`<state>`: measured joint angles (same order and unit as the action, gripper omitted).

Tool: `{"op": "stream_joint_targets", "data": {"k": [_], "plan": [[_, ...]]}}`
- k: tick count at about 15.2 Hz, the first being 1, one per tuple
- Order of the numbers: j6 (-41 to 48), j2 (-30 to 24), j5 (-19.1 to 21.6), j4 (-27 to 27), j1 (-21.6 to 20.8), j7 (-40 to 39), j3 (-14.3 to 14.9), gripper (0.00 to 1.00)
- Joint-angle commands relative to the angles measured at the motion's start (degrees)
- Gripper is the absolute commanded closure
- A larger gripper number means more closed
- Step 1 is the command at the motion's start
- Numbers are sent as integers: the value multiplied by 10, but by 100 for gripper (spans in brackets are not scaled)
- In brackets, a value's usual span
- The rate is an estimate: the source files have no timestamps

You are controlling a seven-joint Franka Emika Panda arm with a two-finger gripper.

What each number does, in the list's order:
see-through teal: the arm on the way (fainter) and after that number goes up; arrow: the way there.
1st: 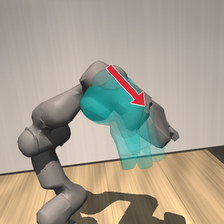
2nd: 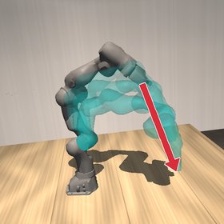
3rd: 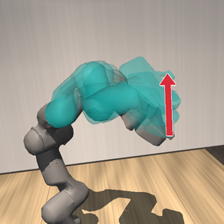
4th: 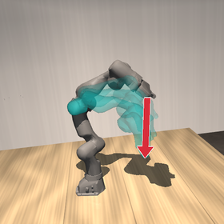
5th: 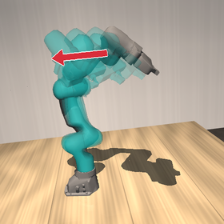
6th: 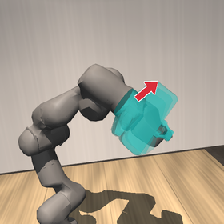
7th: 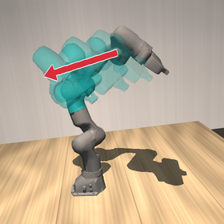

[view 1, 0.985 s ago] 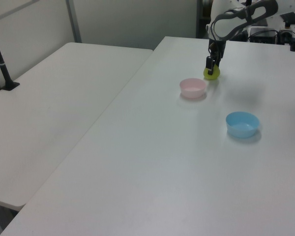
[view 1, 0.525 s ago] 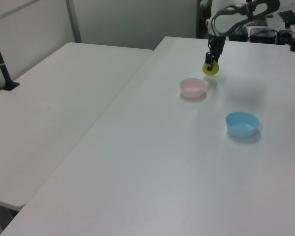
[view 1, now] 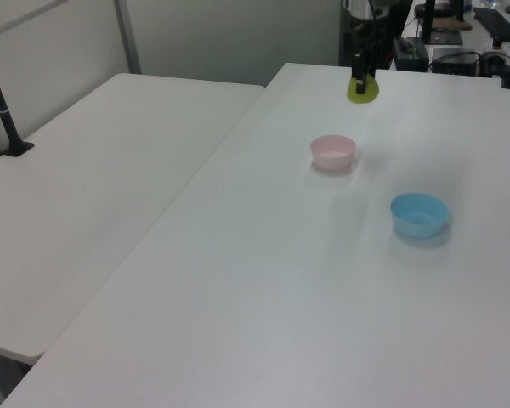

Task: Place the pear in the bowl
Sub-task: 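Carry the pear over the pink bowl and lower it inside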

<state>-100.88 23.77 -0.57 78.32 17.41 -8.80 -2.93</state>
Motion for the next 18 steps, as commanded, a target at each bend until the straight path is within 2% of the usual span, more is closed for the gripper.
{"op": "stream_joint_targets", "data": {"k": [1,2,4,6,10,16,18], "plan": [[15,-11,-32,-9,-53,38,-13,100],[13,-13,-37,-8,-72,47,-10,100],[-9,-12,-53,-1,-117,72,14,100],[-34,-7,-52,3,-136,89,32,100],[-84,12,-53,19,-148,92,47,100],[-195,9,-53,108,-143,85,56,100],[-208,11,-53,118,-143,84,58,100]]}}
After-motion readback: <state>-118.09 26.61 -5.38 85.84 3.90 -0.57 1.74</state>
